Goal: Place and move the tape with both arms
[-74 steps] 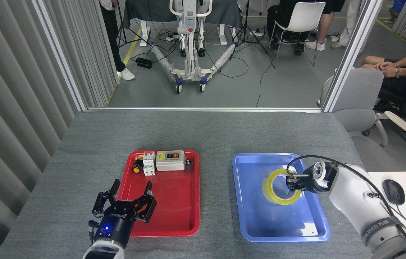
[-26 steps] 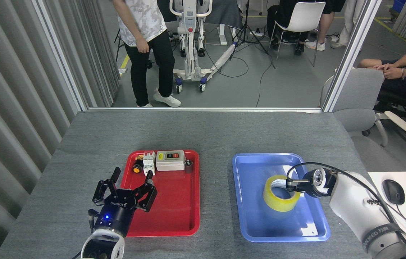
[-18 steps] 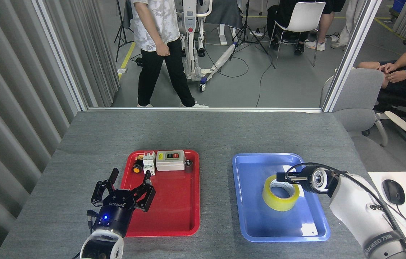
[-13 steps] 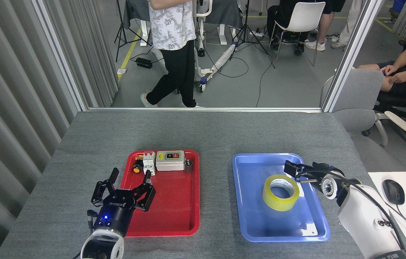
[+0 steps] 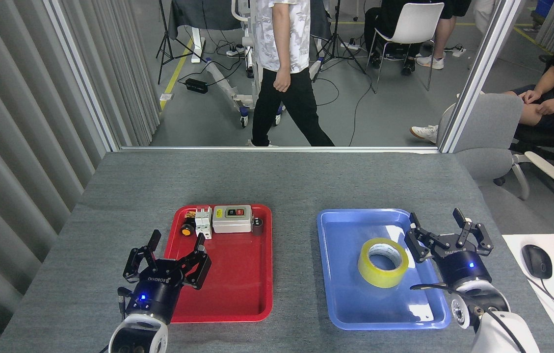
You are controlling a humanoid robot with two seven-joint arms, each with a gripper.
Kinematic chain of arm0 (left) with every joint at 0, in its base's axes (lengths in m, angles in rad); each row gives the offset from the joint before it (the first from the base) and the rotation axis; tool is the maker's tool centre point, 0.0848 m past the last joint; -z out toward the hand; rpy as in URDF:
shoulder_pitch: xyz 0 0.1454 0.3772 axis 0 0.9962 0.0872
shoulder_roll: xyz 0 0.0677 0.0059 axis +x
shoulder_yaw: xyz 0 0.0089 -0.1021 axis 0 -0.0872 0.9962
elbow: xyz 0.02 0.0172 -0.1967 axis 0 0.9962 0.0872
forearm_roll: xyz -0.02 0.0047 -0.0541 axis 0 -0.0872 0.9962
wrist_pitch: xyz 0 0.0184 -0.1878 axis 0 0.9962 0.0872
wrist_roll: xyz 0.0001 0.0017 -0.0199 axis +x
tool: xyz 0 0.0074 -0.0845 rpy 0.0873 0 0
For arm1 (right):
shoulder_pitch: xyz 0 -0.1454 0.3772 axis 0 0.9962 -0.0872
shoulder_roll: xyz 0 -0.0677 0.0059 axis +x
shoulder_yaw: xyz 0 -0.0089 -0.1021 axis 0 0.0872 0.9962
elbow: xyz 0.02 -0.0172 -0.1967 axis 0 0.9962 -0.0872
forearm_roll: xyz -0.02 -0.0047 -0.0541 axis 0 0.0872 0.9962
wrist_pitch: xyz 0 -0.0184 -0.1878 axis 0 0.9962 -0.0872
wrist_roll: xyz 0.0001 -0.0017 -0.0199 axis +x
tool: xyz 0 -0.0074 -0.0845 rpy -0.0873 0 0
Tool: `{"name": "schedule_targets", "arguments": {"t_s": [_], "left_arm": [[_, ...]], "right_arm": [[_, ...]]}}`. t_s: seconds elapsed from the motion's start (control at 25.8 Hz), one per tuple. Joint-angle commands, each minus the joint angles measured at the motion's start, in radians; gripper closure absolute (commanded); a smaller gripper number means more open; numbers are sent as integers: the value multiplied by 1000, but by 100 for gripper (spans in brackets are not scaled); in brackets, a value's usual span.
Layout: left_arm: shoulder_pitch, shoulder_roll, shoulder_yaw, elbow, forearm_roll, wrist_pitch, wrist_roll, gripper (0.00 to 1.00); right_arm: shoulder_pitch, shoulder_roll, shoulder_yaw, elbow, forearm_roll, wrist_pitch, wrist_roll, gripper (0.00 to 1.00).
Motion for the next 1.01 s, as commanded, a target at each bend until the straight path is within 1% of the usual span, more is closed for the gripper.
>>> {"name": "schedule_targets", "arguments": {"t_s": [0.0, 0.08, 0.23, 0.31, 0.35, 0.46, 0.54, 0.66, 0.74, 0.97], "left_arm": [[3, 2, 2, -2, 0, 0, 0, 0], [3, 0, 2, -2, 0, 2, 0, 0], [4, 0, 6, -1, 0, 17, 0, 0], [11, 0, 8, 1, 0, 35, 0, 0], [12, 0, 8, 1, 0, 40, 0, 0], [12, 0, 8, 1, 0, 40, 0, 0], [12, -1, 8, 1, 0, 40, 0, 0], [14, -1, 8, 4, 2, 40, 0, 0], [14, -1, 8, 5, 2, 40, 1, 0], [12, -1, 8, 7, 2, 40, 1, 0]], "right_arm": [[82, 25, -36, -70, 20, 13, -17, 1], [115, 40, -40, -88, 20, 15, -17, 1], [213, 48, -66, -191, 20, 28, -14, 1], [221, 74, -74, -208, 20, 48, -9, 1], [221, 79, -72, -210, 20, 61, -9, 1], [234, 79, -69, -249, 22, 70, -9, 1], [263, 85, -72, -282, 23, 71, -4, 1], [270, 86, -74, -306, 29, 76, 54, 1], [274, 86, -74, -325, 31, 81, 71, 0], [291, 97, -75, -340, 29, 82, 63, 0]]}}
